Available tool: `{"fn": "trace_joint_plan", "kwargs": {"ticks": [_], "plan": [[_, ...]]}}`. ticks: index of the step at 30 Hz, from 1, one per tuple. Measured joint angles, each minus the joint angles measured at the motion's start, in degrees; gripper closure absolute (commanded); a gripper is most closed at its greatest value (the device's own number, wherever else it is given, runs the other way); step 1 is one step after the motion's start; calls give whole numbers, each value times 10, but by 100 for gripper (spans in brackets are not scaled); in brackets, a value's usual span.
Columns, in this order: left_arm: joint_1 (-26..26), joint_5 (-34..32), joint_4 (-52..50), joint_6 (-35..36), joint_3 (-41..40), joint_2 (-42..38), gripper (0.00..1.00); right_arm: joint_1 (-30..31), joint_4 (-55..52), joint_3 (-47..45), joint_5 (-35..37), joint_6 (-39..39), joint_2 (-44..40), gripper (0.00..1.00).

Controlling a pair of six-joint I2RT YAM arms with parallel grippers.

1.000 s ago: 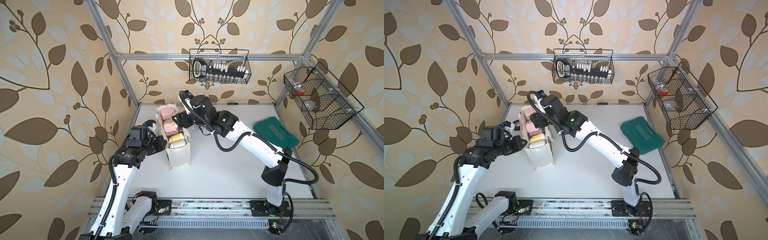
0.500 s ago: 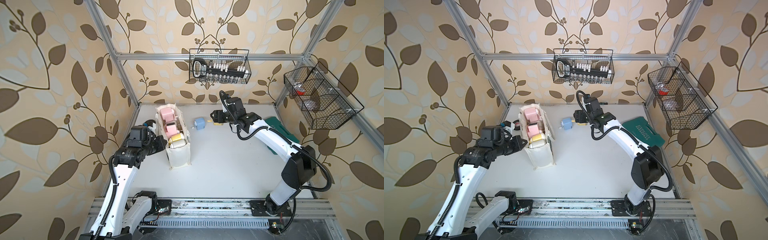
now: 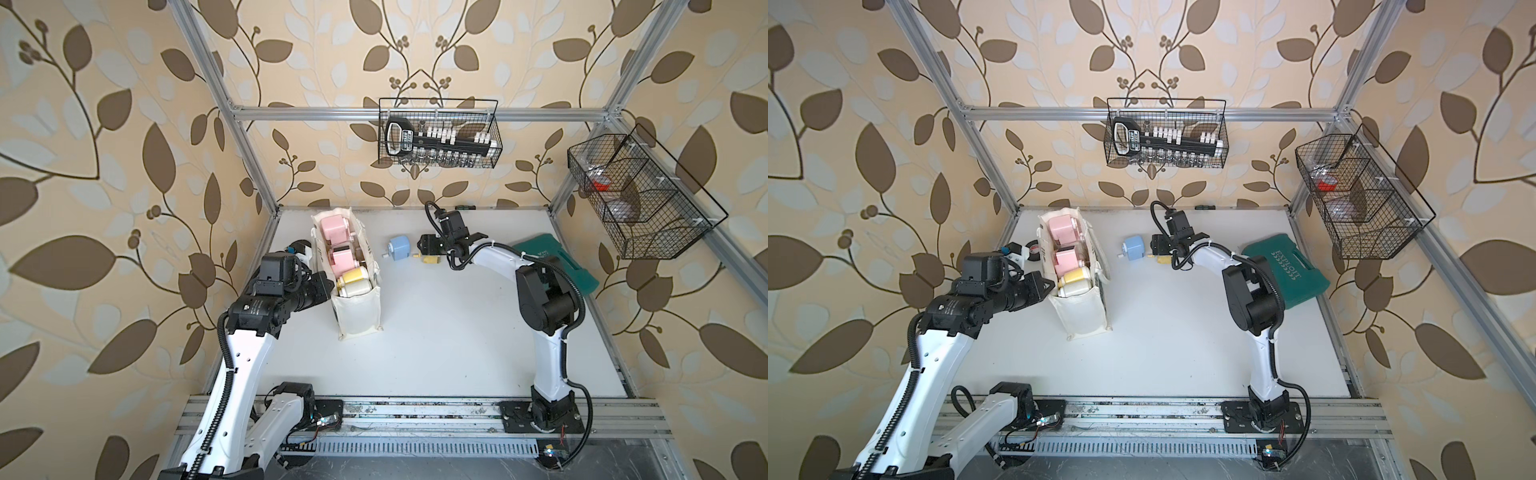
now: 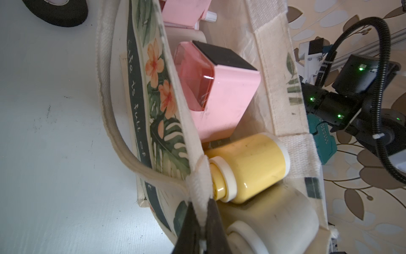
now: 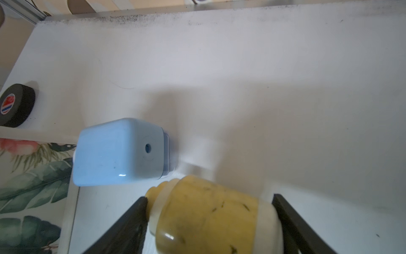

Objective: Take out the pencil sharpeners from the tote bags
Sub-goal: Place the pencil sharpener at the center of the board.

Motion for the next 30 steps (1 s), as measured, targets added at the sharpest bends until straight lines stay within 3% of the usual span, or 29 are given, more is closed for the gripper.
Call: {"fn": "trace_joint_plan", "kwargs": {"ticks": [18, 30], "plan": [[0, 0, 0, 0, 0, 0, 100, -5, 47, 64, 2, -28, 66, 33], [0, -1, 0, 0, 0, 0, 100, -6, 48, 48, 3, -33, 60, 0]]}}
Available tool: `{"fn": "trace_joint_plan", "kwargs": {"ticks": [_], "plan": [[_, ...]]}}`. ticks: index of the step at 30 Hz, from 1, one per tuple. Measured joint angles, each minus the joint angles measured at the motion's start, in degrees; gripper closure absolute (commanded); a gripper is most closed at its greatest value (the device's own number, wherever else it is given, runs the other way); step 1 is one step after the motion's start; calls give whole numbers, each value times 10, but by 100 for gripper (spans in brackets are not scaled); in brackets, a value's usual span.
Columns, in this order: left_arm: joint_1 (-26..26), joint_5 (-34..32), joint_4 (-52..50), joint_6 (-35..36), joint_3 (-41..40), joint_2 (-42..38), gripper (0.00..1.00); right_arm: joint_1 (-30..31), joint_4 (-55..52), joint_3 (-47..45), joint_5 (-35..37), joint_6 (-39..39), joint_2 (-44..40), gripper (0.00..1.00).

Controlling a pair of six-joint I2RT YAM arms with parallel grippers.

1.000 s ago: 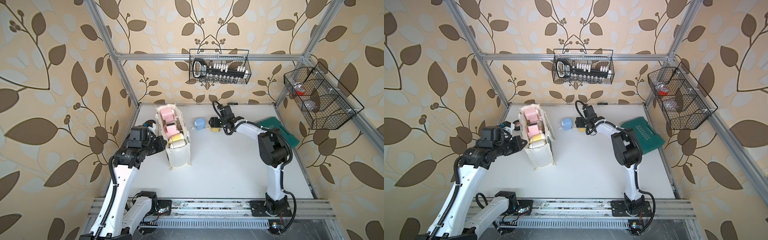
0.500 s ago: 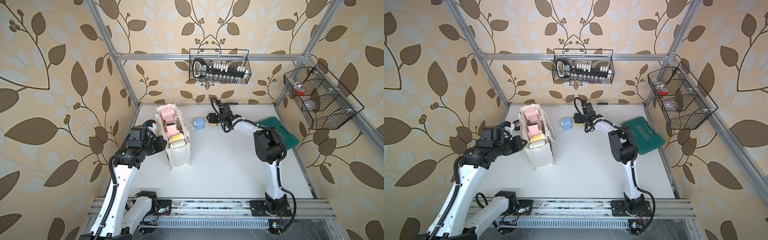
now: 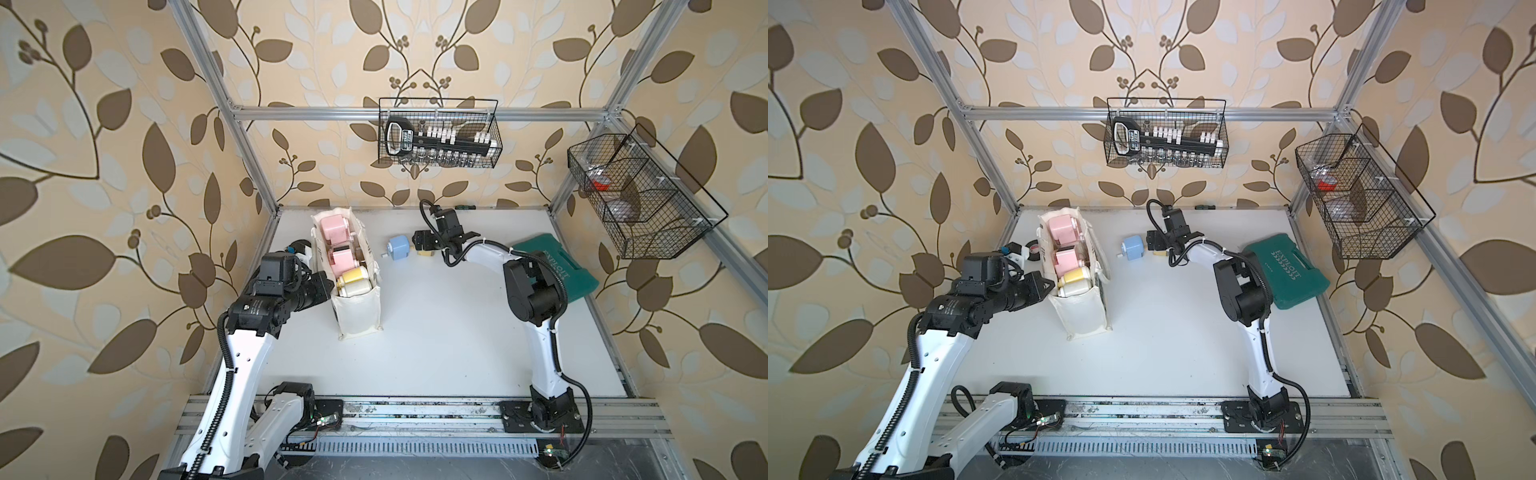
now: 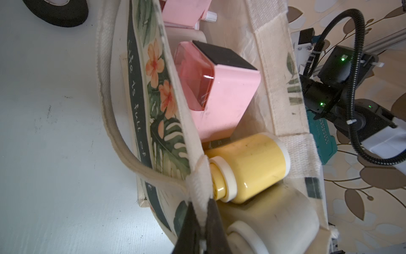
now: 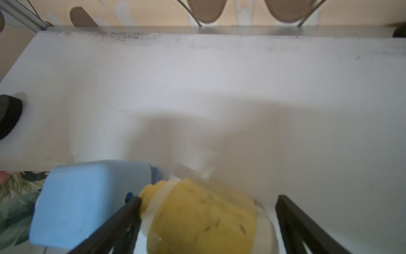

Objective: Take out the pencil sharpeners from the tote bags
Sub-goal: Place the pencil sharpener at the center of the board.

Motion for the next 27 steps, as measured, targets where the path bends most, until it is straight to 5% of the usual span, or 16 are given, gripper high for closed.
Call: {"fn": "trace_joint_plan", "kwargs": {"ticks": [17, 27], "plan": [[0, 0, 1, 0, -2, -2, 100, 19, -88, -8, -18, 23, -230, 2], [0, -1, 2, 0, -2, -2, 100, 245, -195, 61, -3, 26, -280, 5]]}}
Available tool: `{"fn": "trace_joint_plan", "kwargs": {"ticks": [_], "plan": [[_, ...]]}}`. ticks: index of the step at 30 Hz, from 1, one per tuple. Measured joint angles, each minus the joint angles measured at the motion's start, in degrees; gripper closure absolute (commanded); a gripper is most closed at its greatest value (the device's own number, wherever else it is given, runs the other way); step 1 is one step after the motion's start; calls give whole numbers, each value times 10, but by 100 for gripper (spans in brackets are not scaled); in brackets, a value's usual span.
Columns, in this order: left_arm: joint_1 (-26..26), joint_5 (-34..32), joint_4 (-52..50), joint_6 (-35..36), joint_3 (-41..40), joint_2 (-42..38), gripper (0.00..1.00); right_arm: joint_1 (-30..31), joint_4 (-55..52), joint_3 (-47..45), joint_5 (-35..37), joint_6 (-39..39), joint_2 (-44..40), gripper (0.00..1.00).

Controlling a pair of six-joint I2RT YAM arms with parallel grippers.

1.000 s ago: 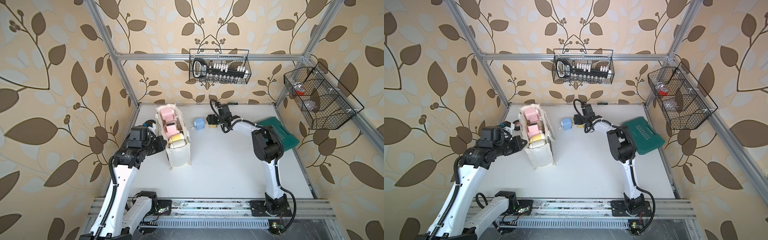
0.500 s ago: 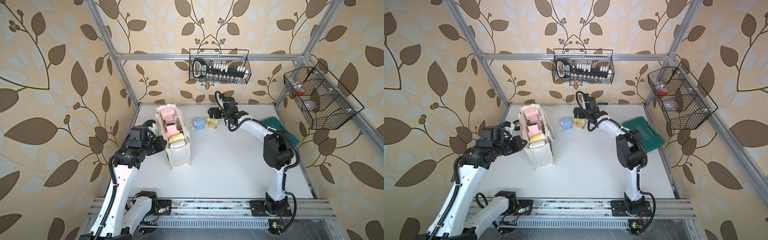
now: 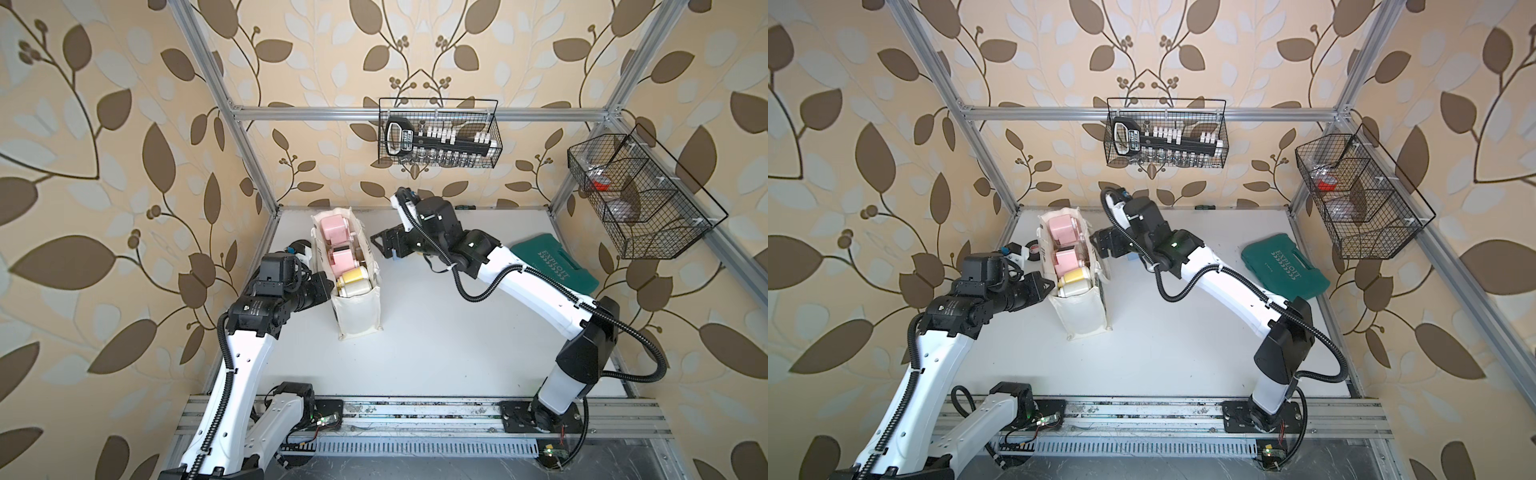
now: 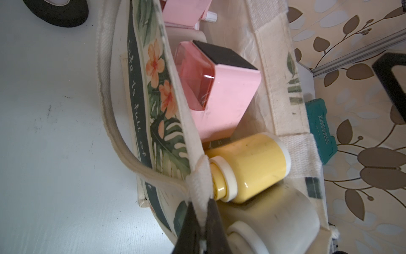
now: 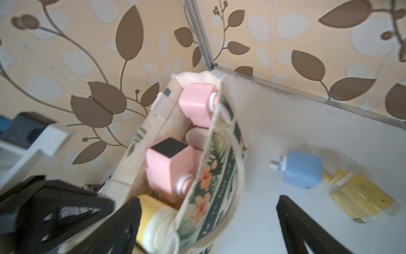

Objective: Take out the pencil sharpeners from the tote bags
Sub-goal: Place the pencil sharpener at the center of the board, then pick up the pencil sharpener from the canvas bag.

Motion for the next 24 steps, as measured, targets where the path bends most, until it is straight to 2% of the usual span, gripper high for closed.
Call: {"fn": "trace_joint_plan", "kwargs": {"ticks": [4, 9, 15, 24], "plan": [[0, -1, 0, 0, 0, 0, 100, 56, -29, 62, 15, 3, 29, 6], [0, -1, 0, 0, 0, 0, 100, 83, -65, 149, 30, 6, 101, 7], [0, -1, 0, 0, 0, -1, 100, 96, -114, 232, 49, 6, 191, 4], [0, -1, 0, 0, -1, -1, 100, 96, -147, 296, 74, 6, 242, 0]]}}
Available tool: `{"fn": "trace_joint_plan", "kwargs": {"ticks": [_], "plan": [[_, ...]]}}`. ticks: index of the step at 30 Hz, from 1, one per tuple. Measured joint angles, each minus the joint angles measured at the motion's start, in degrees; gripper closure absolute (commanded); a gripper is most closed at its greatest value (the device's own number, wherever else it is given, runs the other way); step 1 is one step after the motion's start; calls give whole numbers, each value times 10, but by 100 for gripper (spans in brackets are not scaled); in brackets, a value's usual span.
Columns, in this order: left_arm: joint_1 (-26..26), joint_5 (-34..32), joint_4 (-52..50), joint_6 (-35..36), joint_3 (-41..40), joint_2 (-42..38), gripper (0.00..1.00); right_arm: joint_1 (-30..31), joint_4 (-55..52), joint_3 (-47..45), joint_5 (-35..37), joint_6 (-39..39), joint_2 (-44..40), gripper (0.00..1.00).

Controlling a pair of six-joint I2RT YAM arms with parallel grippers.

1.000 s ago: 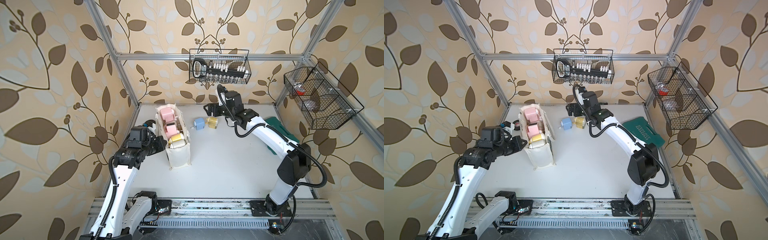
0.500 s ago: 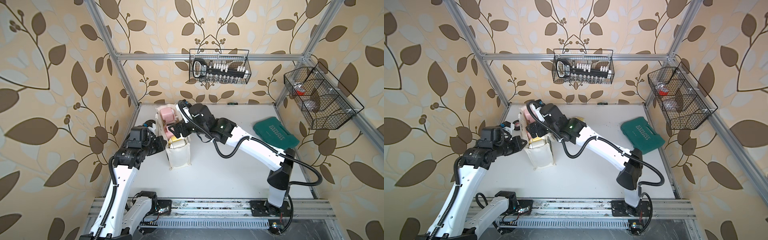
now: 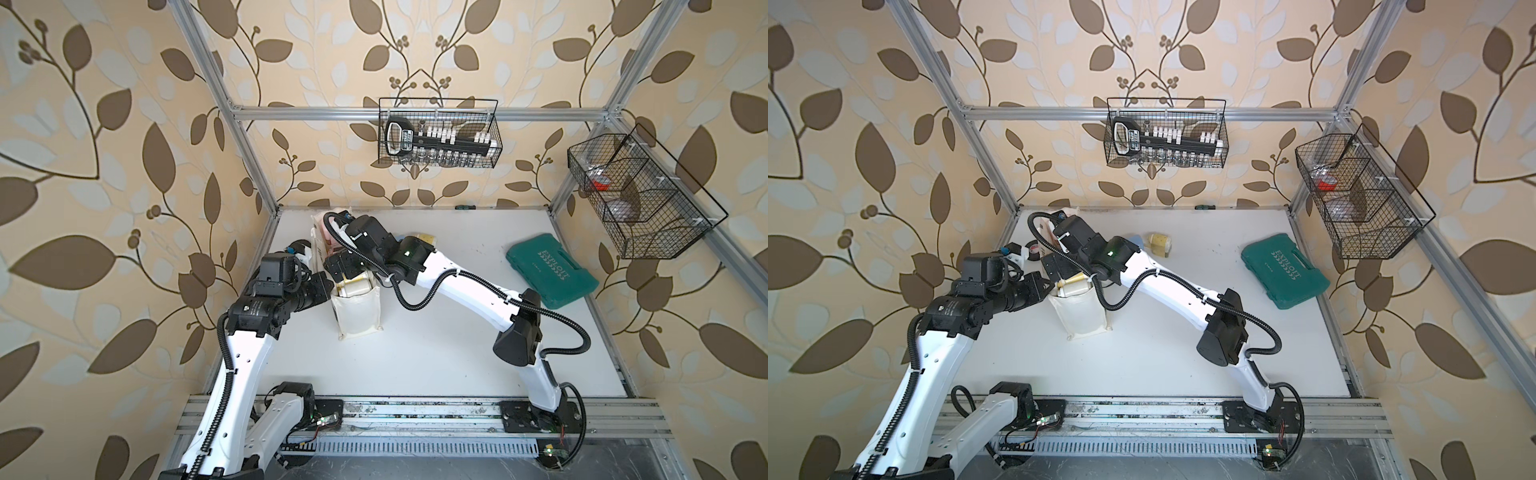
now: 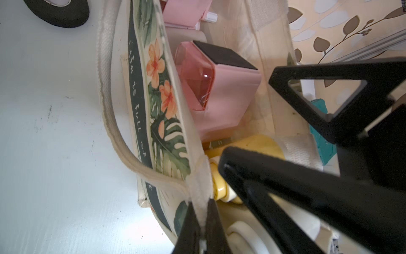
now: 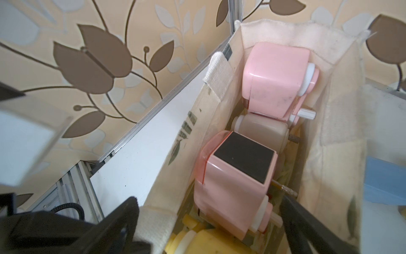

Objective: Take out the pencil sharpeners from the tote bags
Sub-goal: Pick up the pencil sharpener from the canvas bag.

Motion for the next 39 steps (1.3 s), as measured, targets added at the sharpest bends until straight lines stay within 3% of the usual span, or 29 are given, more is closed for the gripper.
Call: {"fn": "trace_joint_plan", "kwargs": {"ticks": [20, 34, 39], "plan": [[0, -1, -1, 0, 0, 0, 100, -21, 23, 47, 20, 9, 80, 12], [0, -1, -1, 0, -1, -2, 100, -33, 45, 57, 10, 17, 100, 36], [0, -1, 1, 0, -4, -3, 100, -33, 46, 52, 10, 13, 94, 39]]}}
